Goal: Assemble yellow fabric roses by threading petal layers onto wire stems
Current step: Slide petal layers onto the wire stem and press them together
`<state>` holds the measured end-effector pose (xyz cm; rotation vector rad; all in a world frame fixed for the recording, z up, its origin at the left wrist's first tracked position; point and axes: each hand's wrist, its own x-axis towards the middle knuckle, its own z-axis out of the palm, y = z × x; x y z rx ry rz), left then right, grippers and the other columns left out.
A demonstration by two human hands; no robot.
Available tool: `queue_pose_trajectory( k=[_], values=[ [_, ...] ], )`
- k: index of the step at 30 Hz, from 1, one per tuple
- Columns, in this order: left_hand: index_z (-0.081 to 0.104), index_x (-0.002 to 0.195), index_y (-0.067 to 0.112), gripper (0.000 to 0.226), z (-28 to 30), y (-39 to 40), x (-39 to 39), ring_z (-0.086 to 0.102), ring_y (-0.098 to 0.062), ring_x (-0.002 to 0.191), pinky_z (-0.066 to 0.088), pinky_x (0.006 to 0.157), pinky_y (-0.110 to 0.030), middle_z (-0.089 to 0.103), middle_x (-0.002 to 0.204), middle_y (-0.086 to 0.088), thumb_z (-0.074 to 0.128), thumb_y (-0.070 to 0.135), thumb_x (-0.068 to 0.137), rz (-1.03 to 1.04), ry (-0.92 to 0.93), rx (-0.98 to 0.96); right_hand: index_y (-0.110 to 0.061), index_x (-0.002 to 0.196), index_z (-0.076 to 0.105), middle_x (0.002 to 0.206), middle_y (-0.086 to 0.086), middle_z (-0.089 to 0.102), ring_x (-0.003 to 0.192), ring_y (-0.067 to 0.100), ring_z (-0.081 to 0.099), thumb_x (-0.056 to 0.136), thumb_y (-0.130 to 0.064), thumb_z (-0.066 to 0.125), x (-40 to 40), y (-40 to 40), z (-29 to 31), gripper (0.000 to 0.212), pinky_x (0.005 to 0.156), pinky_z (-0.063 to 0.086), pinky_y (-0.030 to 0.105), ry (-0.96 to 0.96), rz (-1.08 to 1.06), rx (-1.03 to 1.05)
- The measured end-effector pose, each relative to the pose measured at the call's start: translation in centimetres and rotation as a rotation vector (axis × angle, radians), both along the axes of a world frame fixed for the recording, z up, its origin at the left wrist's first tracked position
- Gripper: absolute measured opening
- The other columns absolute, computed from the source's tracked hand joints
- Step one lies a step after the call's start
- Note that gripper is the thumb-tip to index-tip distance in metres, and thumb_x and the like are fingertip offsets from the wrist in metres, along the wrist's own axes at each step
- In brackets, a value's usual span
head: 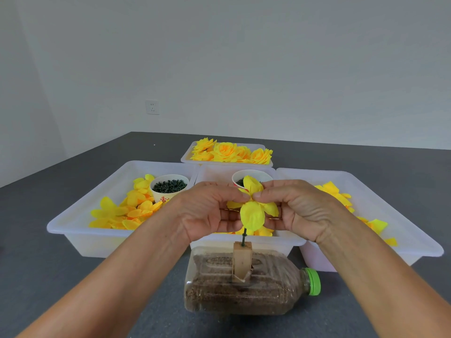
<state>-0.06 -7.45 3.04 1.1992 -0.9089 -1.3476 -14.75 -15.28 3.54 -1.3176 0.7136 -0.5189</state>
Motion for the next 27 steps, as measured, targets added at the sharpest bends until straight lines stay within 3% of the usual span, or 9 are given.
queue_pose_trajectory(
  k=[5, 8, 10, 13, 16, 18, 24, 27],
  values=[
    [0.068, 0.071, 0.008, 0.012, -0.2, 0.1, -0.1, 0.058, -0.015, 0.051, 0.051, 0.046, -0.02, 0.066, 0.065, -0.008, 0.066, 0.01, 0.059, 0.008, 0.027, 0.034, -0.011, 0.083, 0.067, 0.067, 0.003, 0.069, 0.054, 0.011, 0.064, 0.079, -0.003, 0.062, 0.0, 0.1, 0.0, 0.01, 0.047, 0.05, 0.02, -0.008, 0.019, 0.062],
    [0.066, 0.074, 0.007, 0.004, -0.3, -0.2, -0.1, 0.057, -0.016, 0.05, 0.05, 0.045, -0.021, 0.065, 0.066, -0.009, 0.063, 0.004, 0.075, 0.033, 0.062, 0.047, -0.013, 0.076, 0.066, 0.062, 0.001, 0.068, 0.05, 0.011, 0.063, 0.082, -0.003, 0.06, 0.2, 0.1, 0.3, 0.012, 0.046, 0.05, 0.02, -0.022, -0.007, 0.082],
    [0.065, 0.074, 0.007, 0.01, -0.5, -0.3, -0.1, 0.056, -0.016, 0.048, 0.049, 0.044, -0.021, 0.064, 0.064, -0.008, 0.06, 0.004, 0.082, 0.056, 0.089, 0.063, -0.013, 0.077, 0.065, 0.061, 0.001, 0.067, 0.05, 0.011, 0.062, 0.083, -0.004, 0.059, 0.4, 0.1, 0.4, 0.012, 0.05, 0.051, 0.021, -0.007, -0.025, 0.068],
    [0.066, 0.072, 0.007, 0.004, -0.6, -0.3, -0.2, 0.056, -0.016, 0.047, 0.049, 0.044, -0.021, 0.063, 0.062, -0.008, 0.063, 0.004, 0.073, 0.059, 0.142, 0.076, -0.013, 0.083, 0.064, 0.064, 0.002, 0.067, 0.055, 0.014, 0.06, 0.083, -0.005, 0.059, 0.7, 0.2, 0.4, 0.01, 0.053, 0.05, 0.022, 0.016, -0.052, 0.068],
    [0.066, 0.072, 0.007, 0.014, -0.6, -0.2, -0.2, 0.056, -0.017, 0.052, 0.05, 0.045, -0.023, 0.063, 0.065, -0.009, 0.065, 0.008, 0.058, 0.043, 0.16, 0.084, -0.012, 0.082, 0.063, 0.062, 0.002, 0.066, 0.054, 0.014, 0.058, 0.083, -0.004, 0.058, 0.8, 0.4, 0.3, 0.01, 0.053, 0.049, 0.022, 0.026, -0.061, 0.096],
    [0.066, 0.073, 0.006, 0.016, -0.6, -0.2, -0.3, 0.056, -0.017, 0.053, 0.05, 0.045, -0.023, 0.062, 0.065, -0.009, 0.064, 0.009, 0.057, 0.041, 0.167, 0.088, -0.012, 0.077, 0.062, 0.057, 0.001, 0.065, 0.047, 0.012, 0.055, 0.083, -0.003, 0.057, 0.9, 0.4, 0.3, 0.012, 0.049, 0.047, 0.02, 0.028, -0.063, 0.116],
    [0.065, 0.072, 0.006, 0.013, -0.7, -0.4, -0.5, 0.055, -0.017, 0.049, 0.05, 0.045, -0.023, 0.062, 0.063, -0.008, 0.059, 0.008, 0.06, 0.035, 0.222, 0.077, -0.011, 0.079, 0.065, 0.062, 0.004, 0.064, 0.051, 0.014, 0.054, 0.081, -0.002, 0.058, 1.2, 0.4, 0.5, 0.012, 0.046, 0.048, 0.02, 0.04, -0.092, 0.082],
    [0.063, 0.072, 0.003, 0.009, -1.1, -0.3, -0.6, 0.054, -0.017, 0.045, 0.05, 0.046, -0.023, 0.06, 0.06, -0.009, 0.053, 0.004, 0.074, 0.027, 0.201, 0.081, -0.01, 0.054, 0.07, 0.054, 0.006, 0.061, 0.041, 0.012, 0.052, 0.082, 0.0, 0.056, 1.1, 0.5, -0.1, 0.033, 0.043, 0.048, 0.02, 0.011, -0.09, 0.14]
  ],
)
